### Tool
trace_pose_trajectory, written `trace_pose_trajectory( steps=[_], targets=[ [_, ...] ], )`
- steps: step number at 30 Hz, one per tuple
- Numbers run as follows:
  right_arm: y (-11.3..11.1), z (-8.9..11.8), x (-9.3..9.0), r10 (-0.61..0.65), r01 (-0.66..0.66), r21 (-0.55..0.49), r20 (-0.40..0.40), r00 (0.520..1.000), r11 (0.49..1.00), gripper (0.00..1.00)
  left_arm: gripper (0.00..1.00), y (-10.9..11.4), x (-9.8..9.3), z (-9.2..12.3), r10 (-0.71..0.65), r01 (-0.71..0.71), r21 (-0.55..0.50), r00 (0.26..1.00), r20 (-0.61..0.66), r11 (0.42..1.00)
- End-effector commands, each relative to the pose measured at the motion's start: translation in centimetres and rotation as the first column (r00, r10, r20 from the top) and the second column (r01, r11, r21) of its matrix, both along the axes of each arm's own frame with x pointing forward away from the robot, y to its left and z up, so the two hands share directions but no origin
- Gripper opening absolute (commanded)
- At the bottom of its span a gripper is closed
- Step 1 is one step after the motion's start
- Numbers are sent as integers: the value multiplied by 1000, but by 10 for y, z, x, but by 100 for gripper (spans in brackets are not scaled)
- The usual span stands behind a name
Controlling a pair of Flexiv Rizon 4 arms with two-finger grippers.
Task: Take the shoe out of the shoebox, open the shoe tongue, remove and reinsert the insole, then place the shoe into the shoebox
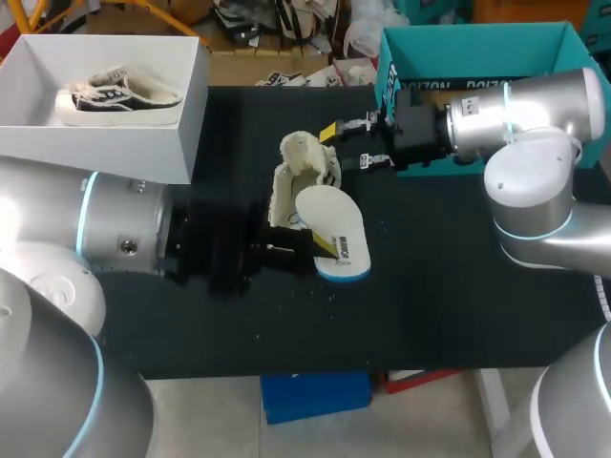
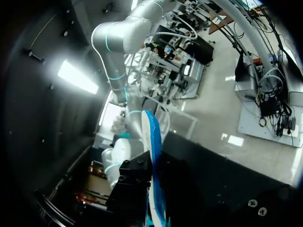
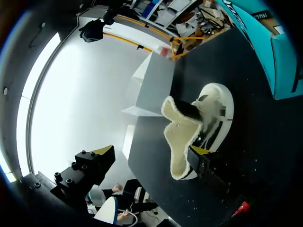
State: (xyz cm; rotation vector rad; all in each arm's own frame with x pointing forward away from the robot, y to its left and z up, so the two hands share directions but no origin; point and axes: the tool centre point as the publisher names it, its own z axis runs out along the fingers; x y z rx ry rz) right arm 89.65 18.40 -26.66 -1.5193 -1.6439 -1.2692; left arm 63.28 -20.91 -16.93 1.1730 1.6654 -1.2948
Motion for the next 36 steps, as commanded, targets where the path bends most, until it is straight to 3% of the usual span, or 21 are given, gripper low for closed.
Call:
trace_pose_trajectory(
  steps=[1, 14, 19, 33, 36],
  targets=[
    [2, -1, 0, -3, 3, 1, 2, 1000, 1000, 100, 0, 13, -4, -22, 30, -24, -105, 998, 49, 994],
    [2, -1, 0, -3, 3, 1, 2, 1000, 1000, 100, 0, 43, 38, -63, 22, 5, -140, 981, 191, 990],
    [2, -1, 0, -3, 3, 1, 2, 1000, 1000, 100, 0, 48, 52, -73, 4, 14, -74, 972, 236, 997],
    [2, -1, 0, -3, 3, 1, 2, 1000, 1000, 100, 0, 48, 52, -73, 4, 14, -74, 972, 236, 997],
    [2, -1, 0, -3, 3, 1, 2, 1000, 1000, 100, 0, 35, 31, -69, 0, 60, -139, 920, 393, 988]
  ],
)
